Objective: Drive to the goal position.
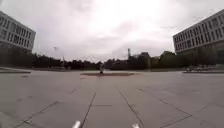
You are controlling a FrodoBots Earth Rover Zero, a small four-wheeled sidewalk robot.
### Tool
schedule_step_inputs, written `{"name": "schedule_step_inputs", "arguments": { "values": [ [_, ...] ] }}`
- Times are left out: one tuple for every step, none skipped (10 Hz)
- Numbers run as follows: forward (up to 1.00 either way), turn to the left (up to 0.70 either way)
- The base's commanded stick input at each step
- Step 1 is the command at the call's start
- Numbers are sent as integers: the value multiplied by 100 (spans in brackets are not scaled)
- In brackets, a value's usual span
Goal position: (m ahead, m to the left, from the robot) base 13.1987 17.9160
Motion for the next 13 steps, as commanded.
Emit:
{"name": "schedule_step_inputs", "arguments": {
  "values": [
    [70,0],
    [70,0],
    [70,0],
    [70,0],
    [70,0],
    [70,0],
    [70,0],
    [70,0],
    [70,0],
    [70,0],
    [70,0],
    [70,0],
    [70,0]
  ]
}}
